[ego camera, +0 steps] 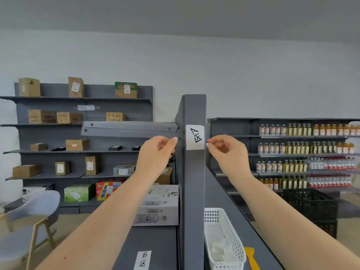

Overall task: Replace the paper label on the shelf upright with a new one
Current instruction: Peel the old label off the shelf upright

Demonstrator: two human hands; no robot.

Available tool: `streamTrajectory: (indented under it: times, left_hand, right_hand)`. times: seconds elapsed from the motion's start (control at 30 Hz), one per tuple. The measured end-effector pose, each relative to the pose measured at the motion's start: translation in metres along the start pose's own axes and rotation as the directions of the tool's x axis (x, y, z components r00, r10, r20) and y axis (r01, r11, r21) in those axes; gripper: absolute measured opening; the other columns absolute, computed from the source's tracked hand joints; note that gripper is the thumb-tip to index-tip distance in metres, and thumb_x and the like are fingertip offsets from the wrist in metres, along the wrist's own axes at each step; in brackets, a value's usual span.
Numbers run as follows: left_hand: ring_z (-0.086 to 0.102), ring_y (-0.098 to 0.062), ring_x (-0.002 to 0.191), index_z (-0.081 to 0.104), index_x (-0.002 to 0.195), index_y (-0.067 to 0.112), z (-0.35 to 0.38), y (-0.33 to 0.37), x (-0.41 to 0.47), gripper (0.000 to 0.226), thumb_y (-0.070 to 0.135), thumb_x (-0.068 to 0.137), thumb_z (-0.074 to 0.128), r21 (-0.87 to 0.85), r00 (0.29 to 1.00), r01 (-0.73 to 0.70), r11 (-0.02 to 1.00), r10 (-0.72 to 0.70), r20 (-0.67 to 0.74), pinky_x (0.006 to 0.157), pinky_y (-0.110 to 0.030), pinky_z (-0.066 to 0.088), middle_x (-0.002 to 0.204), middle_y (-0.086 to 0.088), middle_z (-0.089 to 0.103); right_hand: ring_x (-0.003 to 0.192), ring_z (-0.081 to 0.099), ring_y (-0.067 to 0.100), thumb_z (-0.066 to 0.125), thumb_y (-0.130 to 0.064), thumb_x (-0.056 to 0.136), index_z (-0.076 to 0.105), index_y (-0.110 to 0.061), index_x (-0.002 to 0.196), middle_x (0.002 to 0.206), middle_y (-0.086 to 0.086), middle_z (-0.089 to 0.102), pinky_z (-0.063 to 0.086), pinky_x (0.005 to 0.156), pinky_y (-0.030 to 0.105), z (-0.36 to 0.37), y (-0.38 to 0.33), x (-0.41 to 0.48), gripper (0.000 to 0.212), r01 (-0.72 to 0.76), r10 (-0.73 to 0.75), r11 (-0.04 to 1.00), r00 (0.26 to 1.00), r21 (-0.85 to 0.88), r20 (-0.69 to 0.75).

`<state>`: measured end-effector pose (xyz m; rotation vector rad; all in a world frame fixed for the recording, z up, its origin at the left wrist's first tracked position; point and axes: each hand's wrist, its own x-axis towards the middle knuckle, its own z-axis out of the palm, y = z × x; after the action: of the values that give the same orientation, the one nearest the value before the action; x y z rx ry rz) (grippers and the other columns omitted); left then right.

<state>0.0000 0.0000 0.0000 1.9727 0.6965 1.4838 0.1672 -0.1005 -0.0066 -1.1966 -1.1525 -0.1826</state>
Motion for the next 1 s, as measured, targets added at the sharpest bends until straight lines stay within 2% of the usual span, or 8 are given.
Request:
streamTrajectory:
  times: [0.13,0.3,0.43,0.5,0.67,0.73,0.87,1.0]
  left_hand:
    - [0.070,-0.010,0.068,0.066,0.080,0.027,0.010,-0.008,0.026,0.017,0.042,0.088,0.062,-0.053,0.999,-0.015,0.998,0.016,0.030,0.074,-0.039,0.061,0.074,0.007,0.072]
    - [0.069,-0.010,0.055,0.065,0.076,0.032,0.023,-0.015,0.039,0.013,0.038,0.088,0.064,-0.058,0.999,-0.044,0.997,0.042,-0.026,0.067,-0.038,0.062,0.065,0.008,0.072]
    - [0.066,-0.005,0.047,0.067,0.077,0.034,0.023,-0.016,0.044,0.009,0.040,0.084,0.068,-0.033,0.997,-0.061,0.998,0.060,-0.048,0.056,-0.026,0.060,0.061,0.009,0.071]
    - [0.065,-0.004,0.045,0.068,0.079,0.032,0.025,-0.015,0.043,0.010,0.041,0.082,0.070,-0.011,0.995,-0.066,0.998,0.065,-0.071,0.052,-0.021,0.056,0.060,0.008,0.071]
    - [0.065,-0.002,0.046,0.063,0.074,0.037,0.028,-0.015,0.040,0.012,0.044,0.080,0.070,0.047,0.990,-0.064,0.997,0.069,-0.119,0.056,-0.025,0.058,0.059,0.009,0.070]
    - [0.066,0.000,0.048,0.060,0.072,0.040,0.030,-0.016,0.040,0.013,0.044,0.080,0.070,0.059,0.989,-0.064,0.996,0.071,-0.129,0.059,-0.027,0.060,0.060,0.010,0.069]
    - [0.066,0.000,0.050,0.063,0.073,0.040,0.032,-0.017,0.039,0.011,0.045,0.079,0.071,0.052,0.986,-0.057,0.997,0.065,-0.155,0.061,-0.031,0.061,0.061,0.010,0.070]
    - [0.068,0.000,0.053,0.068,0.082,0.034,0.033,-0.018,0.039,0.011,0.044,0.079,0.070,0.024,0.988,-0.036,0.999,0.039,-0.148,0.061,-0.031,0.061,0.066,0.011,0.072]
  right_hand:
    - [0.061,0.051,0.006,0.071,-0.016,0.082,0.072,-0.029,0.091,0.076,-0.007,0.064,0.049,0.064,0.021,0.016,0.009,0.027,0.016,0.048,-0.049,0.999,0.995,-0.010,-0.087]
    - [0.076,0.060,0.015,0.070,-0.012,0.083,0.067,-0.041,0.098,0.088,-0.009,0.065,0.052,0.072,0.026,0.024,0.019,0.040,0.033,0.166,-0.167,0.986,0.980,-0.023,-0.112]
    - [0.081,0.064,0.020,0.068,-0.009,0.085,0.073,-0.018,0.105,0.090,0.004,0.071,0.054,0.072,0.026,0.026,0.027,0.043,0.022,0.317,-0.328,0.942,0.940,-0.112,-0.097]
    - [0.081,0.064,0.019,0.068,-0.009,0.085,0.073,-0.013,0.105,0.091,0.007,0.072,0.054,0.072,0.024,0.024,0.030,0.044,0.021,0.365,-0.379,0.919,0.921,-0.147,-0.084]
    - [0.077,0.059,0.000,0.069,-0.008,0.084,0.074,-0.011,0.099,0.089,-0.006,0.069,0.048,0.071,0.009,0.023,0.038,0.049,0.016,0.444,-0.467,0.874,0.880,-0.198,-0.089]
    - [0.077,0.058,-0.004,0.070,-0.010,0.084,0.075,-0.011,0.099,0.090,-0.007,0.069,0.049,0.073,0.012,0.023,0.040,0.050,0.015,0.465,-0.494,0.856,0.864,-0.228,-0.095]
    - [0.081,0.064,0.009,0.069,-0.014,0.086,0.075,-0.010,0.100,0.092,0.001,0.074,0.056,0.076,0.027,0.023,0.042,0.051,0.015,0.490,-0.524,0.832,0.848,-0.259,-0.082]
    - [0.081,0.063,0.007,0.069,-0.017,0.086,0.074,-0.012,0.098,0.092,-0.002,0.073,0.056,0.074,0.028,0.025,0.038,0.050,0.014,0.449,-0.482,0.861,0.871,-0.239,-0.098]
